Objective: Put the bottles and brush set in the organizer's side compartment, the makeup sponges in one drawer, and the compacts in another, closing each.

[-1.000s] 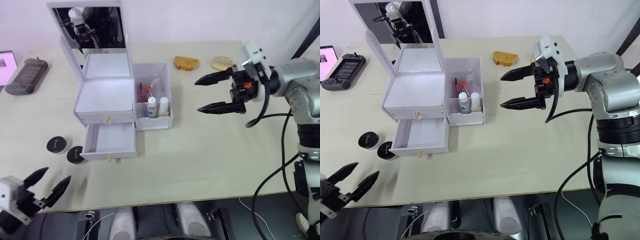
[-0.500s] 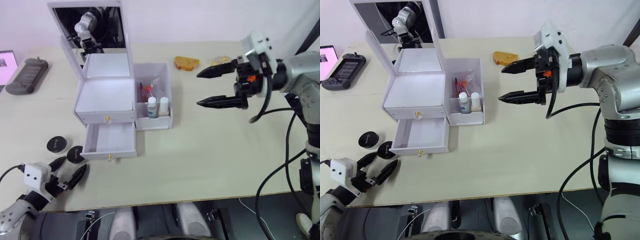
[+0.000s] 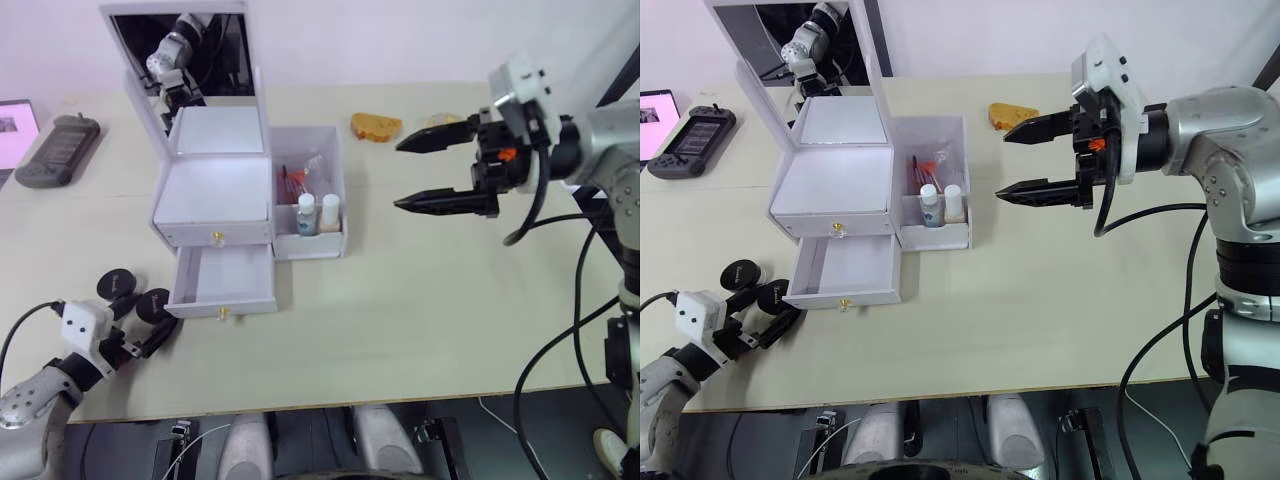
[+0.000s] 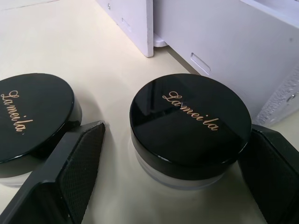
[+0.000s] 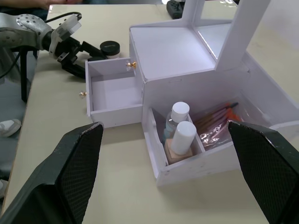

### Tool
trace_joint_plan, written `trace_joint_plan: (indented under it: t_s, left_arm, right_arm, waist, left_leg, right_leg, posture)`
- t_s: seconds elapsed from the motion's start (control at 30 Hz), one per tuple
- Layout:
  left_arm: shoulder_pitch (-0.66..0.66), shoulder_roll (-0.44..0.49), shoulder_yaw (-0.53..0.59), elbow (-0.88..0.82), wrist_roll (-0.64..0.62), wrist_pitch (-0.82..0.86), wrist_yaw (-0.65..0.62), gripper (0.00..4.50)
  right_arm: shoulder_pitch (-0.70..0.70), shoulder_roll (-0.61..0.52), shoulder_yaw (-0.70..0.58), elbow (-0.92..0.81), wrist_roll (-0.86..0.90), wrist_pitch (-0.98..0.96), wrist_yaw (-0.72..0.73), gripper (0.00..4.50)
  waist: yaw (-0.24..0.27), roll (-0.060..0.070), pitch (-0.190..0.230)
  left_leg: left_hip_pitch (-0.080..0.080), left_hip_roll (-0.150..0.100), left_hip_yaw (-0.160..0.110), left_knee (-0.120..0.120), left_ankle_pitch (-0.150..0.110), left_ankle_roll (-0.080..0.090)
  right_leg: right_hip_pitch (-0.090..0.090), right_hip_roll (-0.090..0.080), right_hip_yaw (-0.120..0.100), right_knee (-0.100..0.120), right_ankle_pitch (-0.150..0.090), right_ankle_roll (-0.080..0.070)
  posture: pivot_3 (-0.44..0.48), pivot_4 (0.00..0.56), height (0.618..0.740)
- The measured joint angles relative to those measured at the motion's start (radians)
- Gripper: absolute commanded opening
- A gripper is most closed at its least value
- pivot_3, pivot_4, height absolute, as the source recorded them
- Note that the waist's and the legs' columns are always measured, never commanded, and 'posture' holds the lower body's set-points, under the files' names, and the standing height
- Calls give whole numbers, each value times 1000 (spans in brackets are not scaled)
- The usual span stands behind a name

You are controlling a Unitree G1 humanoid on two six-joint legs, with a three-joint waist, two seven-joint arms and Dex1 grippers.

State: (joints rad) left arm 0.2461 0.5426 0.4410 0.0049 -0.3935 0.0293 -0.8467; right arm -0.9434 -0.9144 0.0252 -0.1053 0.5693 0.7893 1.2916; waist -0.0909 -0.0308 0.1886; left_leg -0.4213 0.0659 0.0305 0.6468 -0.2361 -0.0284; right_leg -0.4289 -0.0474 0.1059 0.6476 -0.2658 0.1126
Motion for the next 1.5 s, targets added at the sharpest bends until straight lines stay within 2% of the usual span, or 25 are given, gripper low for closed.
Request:
trace_joint_plan:
  t_s: [0.07, 0.1, 0.17, 0.23, 0.43, 0.6, 0.73, 0.9, 1.03, 1.17, 1.3, 1.5]
  left_arm:
    - [-12, 0, -13, 1, 0, 1, 2, 4452]
    - [-17, 0, -21, 1, 0, 1, 3, 4216]
    - [-23, 0, -27, 1, 0, 1, 5, 3633]
    - [-25, 0, -28, 1, -1, 2, 7, 2706]
    - [21, 22, -14, -15, -14, 6, 10, 2693]
    - [112, 34, 54, -62, -62, 31, 1, 2693]
    - [189, 47, 139, -149, -135, 67, -13, 2693]
    - [206, 103, 187, -305, -247, 184, -15, 2693]
    - [91, 203, 179, -412, -318, 309, 22, 2693]
    - [-21, 258, 114, -452, -347, 393, 42, 2693]
    - [-103, 306, 17, -423, -323, 436, 15, 2693]
    - [-210, 311, -76, -318, -266, 436, -31, 2693]
  right_arm:
    - [0, -1, 0, 0, 1, -2, 0, 4500]
    - [0, -1, 0, 0, 2, -2, -2, 4500]
    - [0, -1, 0, 0, 3, -2, -4, 4500]
    - [0, -1, 0, -1, 3, -1, -8, 4500]
    - [1, -1, 0, -6, 4, -1, -11, 4500]
    - [0, 2, 3, 5, 3, -11, -7, 4500]
    - [-3, 17, 8, 29, 2, -33, 1, 4500]
    - [-3, 32, 13, 32, 1, -49, 12, 4500]
    - [-3, 36, 13, 32, 2, -54, 13, 4500]
    - [1, 25, 6, 13, 7, -37, 11, 4500]
    - [33, -3, -17, -39, 31, 3, -10, 4500]
    - [87, -23, -59, -113, 65, 50, -62, 4500]
  waist:
    - [0, 0, 0]
    - [-1, 0, 0]
    - [-2, 0, 0]
    - [-2, 0, 0]
    - [-7, 0, 0]
    - [-6, 0, 0]
    - [-5, 0, 0]
    - [-3, 0, 0]
    - [-1, 0, 0]
    - [-8, 0, 1]
    - [-3, 0, 1]
    - [-5, 1, 1]
  left_leg:
    - [0, 0, 0, 0, 0, 0]
    - [0, 0, 0, 0, 0, 0]
    - [0, 0, 0, 0, 0, 0]
    - [0, 0, 0, 0, 0, 0]
    - [0, 0, 0, 0, 0, 0]
    - [0, 1, 0, -1, 0, 0]
    - [0, 1, 0, -1, 0, 0]
    - [-1, 0, 1, -1, 0, 0]
    - [-2, 0, 0, 0, 0, 0]
    - [-2, 0, 1, -1, 0, 0]
    - [-2, 1, -1, -2, 0, 0]
    - [-2, 0, -1, 0, 0, 0]
  right_leg:
    - [0, 0, 0, 0, 0, 0]
    - [0, 0, 0, 0, 0, 0]
    - [0, 0, 0, 0, 0, 0]
    - [0, 0, 0, 0, 0, 0]
    - [0, 0, 0, 0, 0, 0]
    - [-1, 0, 0, 0, 0, 0]
    - [-1, -1, 0, -1, 0, 0]
    - [-1, -2, 0, -2, 0, 0]
    - [-1, -1, 0, -1, 0, 0]
    - [-2, 1, 0, -1, 0, 0]
    - [-3, 2, -1, 0, 0, 1]
    - [-2, 2, 0, 0, 0, 1]
  posture:
    - [0, 150, 740]
    - [0, 150, 740]
    - [0, 150, 740]
    - [0, 150, 740]
    - [0, 150, 740]
    - [0, 150, 740]
    - [0, 150, 740]
    - [0, 150, 740]
    - [0, 150, 740]
    - [0, 150, 740]
    - [0, 150, 740]
    - [0, 150, 740]
